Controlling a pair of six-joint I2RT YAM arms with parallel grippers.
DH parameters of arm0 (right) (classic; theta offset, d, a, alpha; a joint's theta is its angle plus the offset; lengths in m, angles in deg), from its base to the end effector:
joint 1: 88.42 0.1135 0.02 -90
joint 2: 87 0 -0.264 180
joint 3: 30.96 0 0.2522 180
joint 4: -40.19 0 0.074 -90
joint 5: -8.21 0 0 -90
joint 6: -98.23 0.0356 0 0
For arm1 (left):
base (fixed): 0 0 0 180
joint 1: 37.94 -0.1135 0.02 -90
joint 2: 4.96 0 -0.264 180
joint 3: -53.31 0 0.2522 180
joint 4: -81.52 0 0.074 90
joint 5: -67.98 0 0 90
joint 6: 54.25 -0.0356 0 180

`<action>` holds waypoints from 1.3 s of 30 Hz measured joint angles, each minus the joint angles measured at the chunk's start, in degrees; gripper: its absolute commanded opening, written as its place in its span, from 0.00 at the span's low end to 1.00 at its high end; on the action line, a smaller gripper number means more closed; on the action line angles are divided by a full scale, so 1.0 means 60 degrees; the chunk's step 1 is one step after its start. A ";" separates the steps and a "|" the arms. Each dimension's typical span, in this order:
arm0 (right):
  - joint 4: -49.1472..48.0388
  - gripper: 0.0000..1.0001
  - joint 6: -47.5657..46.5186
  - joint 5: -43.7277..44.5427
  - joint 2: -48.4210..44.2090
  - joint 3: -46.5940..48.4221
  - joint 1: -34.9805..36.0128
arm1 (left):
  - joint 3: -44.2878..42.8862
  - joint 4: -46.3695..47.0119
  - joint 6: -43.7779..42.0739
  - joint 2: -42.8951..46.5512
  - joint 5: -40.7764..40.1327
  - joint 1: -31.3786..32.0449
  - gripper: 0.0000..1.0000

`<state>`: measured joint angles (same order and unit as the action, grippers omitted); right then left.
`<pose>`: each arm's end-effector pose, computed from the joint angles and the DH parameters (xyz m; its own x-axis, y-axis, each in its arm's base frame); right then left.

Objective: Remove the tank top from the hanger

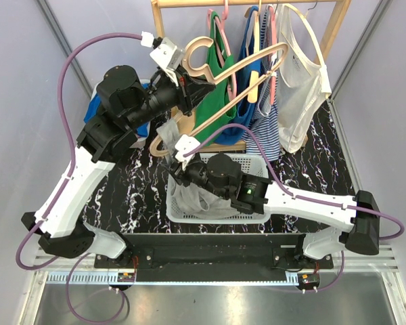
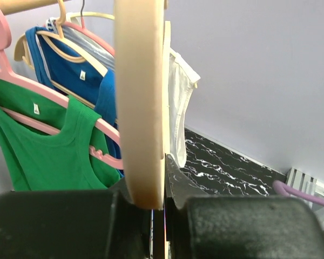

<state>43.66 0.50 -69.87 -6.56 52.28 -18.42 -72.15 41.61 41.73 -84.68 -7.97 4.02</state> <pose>0.1221 0.3140 0.3849 0.1102 -0.0820 -0.9905 -0.8416 0.5224 -0.1369 0.1852 -0.1782 0.5649 -0.0112 -0.1259 -0.9920 0.8316 0.5498 -0.0791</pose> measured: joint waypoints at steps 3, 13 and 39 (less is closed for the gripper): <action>-0.0007 0.40 -0.0251 0.0240 0.0025 0.0000 0.0240 | -0.0022 0.0073 -0.0022 -0.0051 -0.0033 0.0000 0.00; 0.0321 0.39 -0.0579 0.0747 0.0386 0.0004 0.0525 | -0.1089 0.0299 -0.0572 -0.0718 -0.0299 0.0000 0.00; 0.1486 1.00 0.0885 0.1027 -0.0390 -0.1836 -0.0597 | 0.1512 -0.0652 -0.3395 0.1494 -0.4470 -0.0747 0.00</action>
<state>52.58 5.81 -63.70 -8.90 41.26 -22.01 -63.08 37.70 21.36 -75.72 -34.79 -0.46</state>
